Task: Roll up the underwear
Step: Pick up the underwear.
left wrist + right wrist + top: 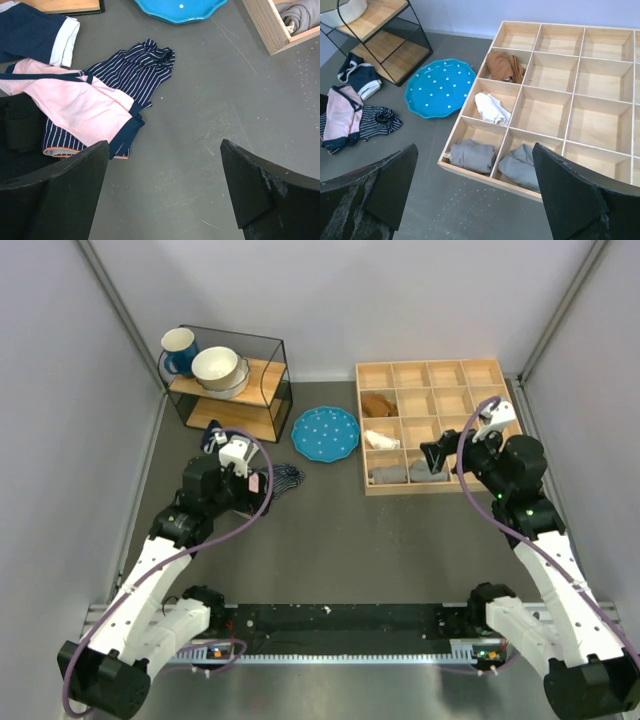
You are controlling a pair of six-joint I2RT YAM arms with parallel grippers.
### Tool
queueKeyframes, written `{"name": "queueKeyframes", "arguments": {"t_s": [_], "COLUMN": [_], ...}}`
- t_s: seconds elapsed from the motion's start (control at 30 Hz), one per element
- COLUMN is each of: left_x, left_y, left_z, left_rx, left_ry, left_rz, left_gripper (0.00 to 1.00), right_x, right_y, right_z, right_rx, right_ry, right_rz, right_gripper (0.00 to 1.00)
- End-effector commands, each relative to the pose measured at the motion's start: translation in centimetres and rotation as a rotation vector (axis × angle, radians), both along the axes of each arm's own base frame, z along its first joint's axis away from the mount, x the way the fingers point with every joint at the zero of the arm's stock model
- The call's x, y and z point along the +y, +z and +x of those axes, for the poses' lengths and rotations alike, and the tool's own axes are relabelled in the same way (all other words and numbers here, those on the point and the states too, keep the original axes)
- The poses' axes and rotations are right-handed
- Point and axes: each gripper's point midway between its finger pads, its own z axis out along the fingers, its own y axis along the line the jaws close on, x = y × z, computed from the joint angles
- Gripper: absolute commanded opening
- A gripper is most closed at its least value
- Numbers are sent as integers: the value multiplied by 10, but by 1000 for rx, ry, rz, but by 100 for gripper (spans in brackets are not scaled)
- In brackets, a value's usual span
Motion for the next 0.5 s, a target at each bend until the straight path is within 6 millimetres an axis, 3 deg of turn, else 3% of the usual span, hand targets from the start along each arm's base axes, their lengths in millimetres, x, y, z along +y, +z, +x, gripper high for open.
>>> {"name": "queueKeyframes", "arguments": {"t_s": [0.0, 0.2, 0.3, 0.33, 0.47], "left_x": [0, -7, -8, -7, -8], "left_y": [7, 8, 9, 9, 8], "left_z": [7, 5, 4, 5, 6], "left_rx": [-48, -47, -48, -50, -46], "left_ry": [1, -37, -38, -38, -35], "left_rz": [-1, -22, -26, -27, -28], "left_gripper": [99, 99, 99, 99, 99], "right_x": [4, 27, 36, 37, 41], "right_y": [19, 25, 11, -5, -24], "right_z": [0, -4, -5, -6, -15], "right_rx": [-36, -48, -57, -33, -71], "right_ry": [25, 200, 265, 274, 370], "right_rz": [50, -14, -19, -17, -128], "right_gripper": [99, 99, 99, 99, 99]}}
